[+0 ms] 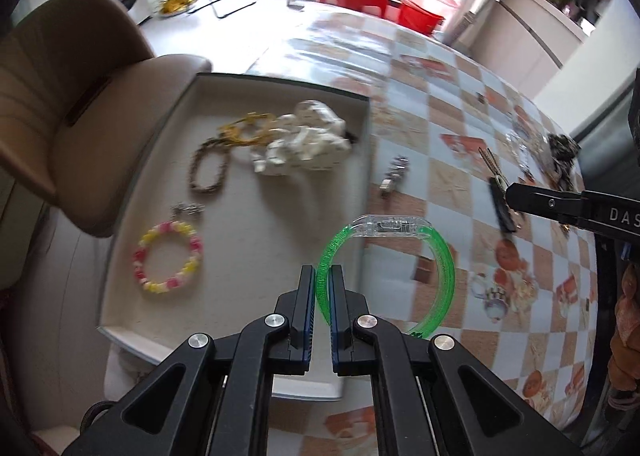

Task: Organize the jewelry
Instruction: 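Carry the bangle and bunny-ear clip into the tray and open both tools, then move both tools back over the table toward the hair clips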

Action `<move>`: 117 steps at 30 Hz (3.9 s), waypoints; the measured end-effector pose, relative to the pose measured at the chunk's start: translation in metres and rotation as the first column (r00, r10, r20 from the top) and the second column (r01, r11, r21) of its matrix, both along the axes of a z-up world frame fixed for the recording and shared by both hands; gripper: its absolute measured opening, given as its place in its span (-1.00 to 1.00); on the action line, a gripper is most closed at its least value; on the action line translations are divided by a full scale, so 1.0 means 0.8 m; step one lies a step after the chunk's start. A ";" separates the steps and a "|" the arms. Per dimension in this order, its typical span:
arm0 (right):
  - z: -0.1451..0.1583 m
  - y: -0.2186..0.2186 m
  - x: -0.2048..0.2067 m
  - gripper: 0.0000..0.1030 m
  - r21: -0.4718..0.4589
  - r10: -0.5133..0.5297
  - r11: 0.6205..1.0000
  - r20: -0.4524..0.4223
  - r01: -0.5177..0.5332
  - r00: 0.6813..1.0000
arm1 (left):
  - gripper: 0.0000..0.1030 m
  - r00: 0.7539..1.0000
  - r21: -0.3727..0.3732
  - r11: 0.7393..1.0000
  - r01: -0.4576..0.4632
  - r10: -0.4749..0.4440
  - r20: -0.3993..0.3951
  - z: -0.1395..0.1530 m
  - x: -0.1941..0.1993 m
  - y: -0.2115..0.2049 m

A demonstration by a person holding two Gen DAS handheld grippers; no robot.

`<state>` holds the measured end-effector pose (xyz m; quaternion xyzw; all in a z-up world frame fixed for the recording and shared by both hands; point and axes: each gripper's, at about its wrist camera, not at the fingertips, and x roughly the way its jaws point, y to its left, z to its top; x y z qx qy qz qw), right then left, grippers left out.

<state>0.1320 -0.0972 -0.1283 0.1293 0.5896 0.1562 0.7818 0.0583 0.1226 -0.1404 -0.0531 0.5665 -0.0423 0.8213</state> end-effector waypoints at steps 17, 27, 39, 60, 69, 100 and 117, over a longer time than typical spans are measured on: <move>-0.061 0.181 0.034 -0.83 0.014 0.275 0.961 -0.081 -0.275 0.958 | -0.82 0.984 0.065 0.986 -0.151 0.156 -0.087 -0.068 -0.010 0.095; -0.106 0.204 0.051 -0.83 -0.028 0.258 0.964 -0.150 -0.265 0.954 | -0.82 0.978 0.101 0.983 -0.153 0.166 -0.130 -0.094 -0.008 0.093; -0.115 0.212 0.046 -0.82 -0.039 0.243 0.967 -0.174 -0.253 0.954 | -0.82 0.978 0.130 0.981 -0.147 0.164 -0.132 -0.096 -0.005 0.086; -0.100 0.191 0.050 -0.15 0.043 0.226 0.974 -0.161 -0.222 0.961 | -0.82 0.973 0.180 0.969 -0.172 0.196 -0.123 -0.085 -0.003 0.081; -0.044 0.167 0.035 0.04 0.112 0.174 0.981 -0.121 -0.161 0.977 | -0.82 0.975 0.198 0.968 -0.152 0.180 -0.130 -0.074 -0.004 0.080; 0.008 -0.046 -0.107 0.62 -0.085 -0.349 0.937 -0.246 0.338 0.904 | 1.00 0.990 0.197 0.972 0.130 -0.115 -0.084 0.013 0.024 0.012; -0.024 -0.151 -0.074 0.62 -0.108 -0.354 0.935 -0.285 0.337 0.891 | 1.00 0.950 0.147 0.939 0.310 -0.311 -0.019 0.014 0.099 -0.133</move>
